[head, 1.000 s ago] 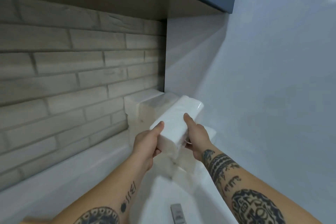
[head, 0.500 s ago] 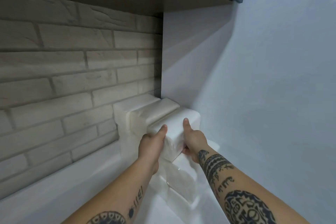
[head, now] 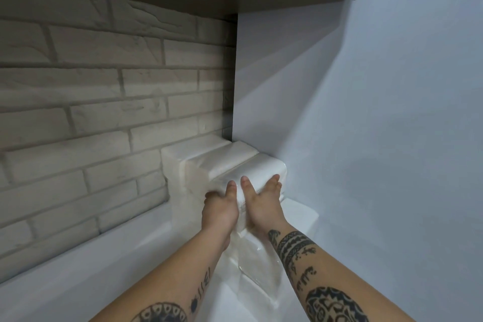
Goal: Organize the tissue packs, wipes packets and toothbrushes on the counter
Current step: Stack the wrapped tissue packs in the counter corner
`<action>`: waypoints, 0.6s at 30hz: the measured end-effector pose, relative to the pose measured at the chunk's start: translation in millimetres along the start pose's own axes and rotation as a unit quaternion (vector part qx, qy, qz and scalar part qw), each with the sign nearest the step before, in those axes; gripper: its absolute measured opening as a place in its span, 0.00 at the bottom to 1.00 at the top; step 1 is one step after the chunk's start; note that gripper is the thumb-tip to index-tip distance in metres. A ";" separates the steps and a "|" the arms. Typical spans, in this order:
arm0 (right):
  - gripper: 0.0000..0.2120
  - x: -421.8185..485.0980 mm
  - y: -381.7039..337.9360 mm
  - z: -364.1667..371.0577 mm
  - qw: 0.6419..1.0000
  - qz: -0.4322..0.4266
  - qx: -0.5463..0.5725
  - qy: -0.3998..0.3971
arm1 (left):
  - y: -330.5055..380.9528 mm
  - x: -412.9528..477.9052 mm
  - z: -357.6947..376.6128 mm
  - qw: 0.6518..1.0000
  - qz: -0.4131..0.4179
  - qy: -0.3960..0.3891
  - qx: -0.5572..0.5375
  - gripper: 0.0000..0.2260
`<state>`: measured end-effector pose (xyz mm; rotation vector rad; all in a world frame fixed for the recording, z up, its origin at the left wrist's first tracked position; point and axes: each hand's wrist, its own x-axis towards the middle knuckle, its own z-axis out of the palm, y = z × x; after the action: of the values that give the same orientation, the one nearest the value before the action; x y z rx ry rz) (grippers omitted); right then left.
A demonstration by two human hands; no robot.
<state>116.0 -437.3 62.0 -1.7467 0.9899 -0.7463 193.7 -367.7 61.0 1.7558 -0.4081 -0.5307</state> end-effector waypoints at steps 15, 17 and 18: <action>0.29 -36.6 -24.6 -14.7 0.993 -0.053 -0.082 0.060 | 12.1 -38.0 -56.7 0.995 0.037 -0.043 0.078 0.28; 0.21 -57.9 -31.4 -9.8 0.988 -0.103 -0.094 0.063 | 8.7 -44.7 -74.6 0.991 0.064 -0.037 0.110 0.26; 0.18 -71.7 -35.1 -3.4 0.984 -0.129 -0.103 0.060 | 2.4 -48.6 -88.2 0.988 0.075 -0.033 0.129 0.24</action>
<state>88.5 -368.7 92.5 -2.0571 0.9589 -0.9496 201.8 -270.9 87.5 1.9403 -0.6744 -0.4430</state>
